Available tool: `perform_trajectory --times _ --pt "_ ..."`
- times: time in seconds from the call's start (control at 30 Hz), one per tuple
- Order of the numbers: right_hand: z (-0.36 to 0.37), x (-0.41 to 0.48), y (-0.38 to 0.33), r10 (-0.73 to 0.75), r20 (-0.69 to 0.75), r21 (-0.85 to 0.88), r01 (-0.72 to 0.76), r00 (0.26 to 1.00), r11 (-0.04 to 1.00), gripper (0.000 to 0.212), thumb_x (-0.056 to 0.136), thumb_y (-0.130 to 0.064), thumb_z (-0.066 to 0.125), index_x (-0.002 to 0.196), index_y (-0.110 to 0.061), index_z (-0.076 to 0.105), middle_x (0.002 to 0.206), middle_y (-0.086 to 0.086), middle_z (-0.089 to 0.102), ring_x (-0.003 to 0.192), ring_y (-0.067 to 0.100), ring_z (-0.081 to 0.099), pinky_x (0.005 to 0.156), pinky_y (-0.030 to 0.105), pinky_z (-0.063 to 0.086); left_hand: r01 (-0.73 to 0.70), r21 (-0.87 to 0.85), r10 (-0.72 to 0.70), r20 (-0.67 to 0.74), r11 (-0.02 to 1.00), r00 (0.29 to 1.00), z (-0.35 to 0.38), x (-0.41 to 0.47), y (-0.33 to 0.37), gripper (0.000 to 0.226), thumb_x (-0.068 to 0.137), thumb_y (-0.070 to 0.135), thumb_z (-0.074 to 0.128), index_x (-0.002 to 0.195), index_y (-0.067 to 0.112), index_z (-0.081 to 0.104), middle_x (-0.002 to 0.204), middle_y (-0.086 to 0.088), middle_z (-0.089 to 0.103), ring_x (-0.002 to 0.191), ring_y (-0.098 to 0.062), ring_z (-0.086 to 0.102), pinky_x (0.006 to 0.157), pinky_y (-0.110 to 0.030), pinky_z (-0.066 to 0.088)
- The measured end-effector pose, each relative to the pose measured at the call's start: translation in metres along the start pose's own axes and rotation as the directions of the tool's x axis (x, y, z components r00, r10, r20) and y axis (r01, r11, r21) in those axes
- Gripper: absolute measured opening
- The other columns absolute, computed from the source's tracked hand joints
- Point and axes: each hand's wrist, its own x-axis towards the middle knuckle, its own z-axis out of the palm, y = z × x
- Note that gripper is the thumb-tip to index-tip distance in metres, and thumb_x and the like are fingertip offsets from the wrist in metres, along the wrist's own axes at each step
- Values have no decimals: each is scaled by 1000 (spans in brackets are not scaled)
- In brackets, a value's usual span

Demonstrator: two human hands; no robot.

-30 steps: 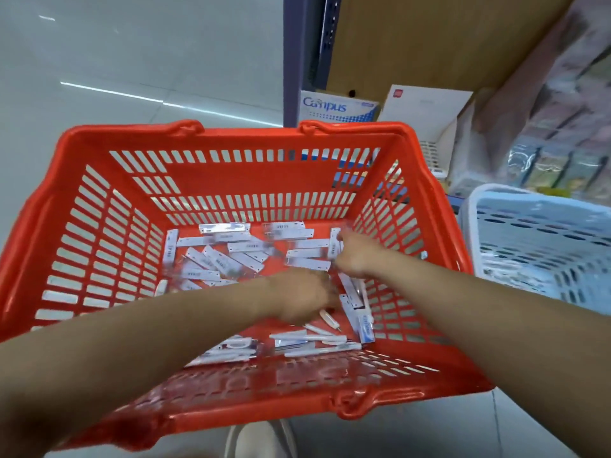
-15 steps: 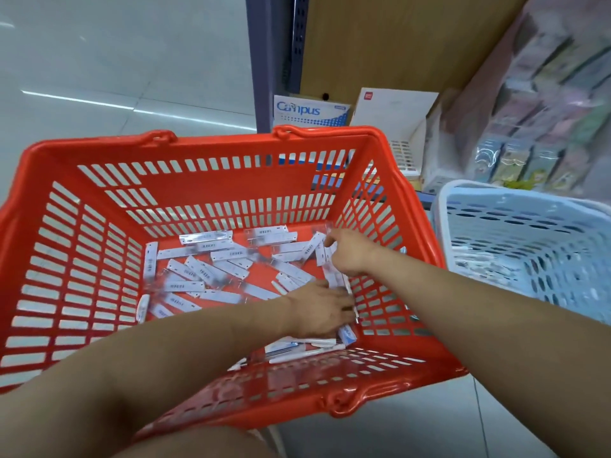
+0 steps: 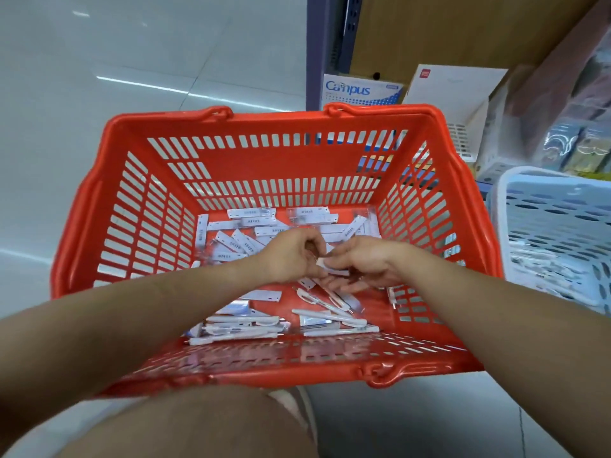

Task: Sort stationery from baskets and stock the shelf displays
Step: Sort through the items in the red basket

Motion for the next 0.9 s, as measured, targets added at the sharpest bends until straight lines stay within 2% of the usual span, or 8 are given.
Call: perform_trajectory --times 0.1,0.2,0.33,0.47,0.57,0.67,0.77,0.9 --pt "9 12 5 -37 20 -221 41 999 974 13 95 -1 55 85 -4 64 84 11 71 65 11 67 46 17 50 -39 290 29 37 956 999 -21 -17 -19 31 72 14 82 83 21 55 80 6 60 72 -13 60 64 -25 45" --pt "15 17 7 28 61 -403 -1 998 915 23 90 6 55 80 -13 48 84 14 71 61 18 67 39 24 47 -199 784 -152 349 588 925 -44 -39 -37 22 80 28 73 100 21 66 95 3 67 94 -20 62 69 -24 39" --pt "37 21 -7 14 98 -614 49 995 788 18 87 -2 57 89 -19 53 69 6 58 45 13 52 42 21 42 -318 893 -313 416 319 854 -62 -61 -63 55 85 38 70 133 21 50 125 -3 55 112 -24 54 78 -31 43" --pt "66 34 -5 -98 252 -893 270 963 360 29 79 -32 78 98 -28 57 104 1 60 88 19 57 75 31 48 -235 909 -289 341 345 894 -68 -59 -81 53 91 32 62 139 20 44 128 -5 50 110 -26 56 76 -33 44" --pt "71 39 5 -160 297 -945 314 941 93 50 77 -40 79 115 -22 52 104 2 61 94 24 57 70 31 41 -92 910 -185 180 404 966 -68 -50 -84 26 97 25 48 120 17 56 112 -5 59 102 -25 60 73 -31 46" --pt "61 43 8 -227 250 -965 261 941 18 57 79 -39 75 125 -22 46 110 4 63 100 29 59 66 31 38 -45 904 -125 108 425 986 -66 -49 -83 27 94 26 50 118 16 54 108 -5 58 100 -26 58 69 -32 43" --pt "46 47 8 -345 178 -979 201 922 32 63 79 -43 73 131 -28 40 109 4 62 100 30 60 69 35 46 -261 858 17 283 443 959 -57 -53 -86 21 91 24 51 110 17 55 104 -3 54 96 -26 58 64 -33 44" --pt "36 48 5 -464 75 -992 115 883 59 71 81 -50 70 139 -35 33 124 8 50 114 32 53 84 38 45 -402 827 -62 460 392 886 -49 -54 -83 30 89 25 55 117 17 52 109 -3 51 100 -28 57 61 -33 37"
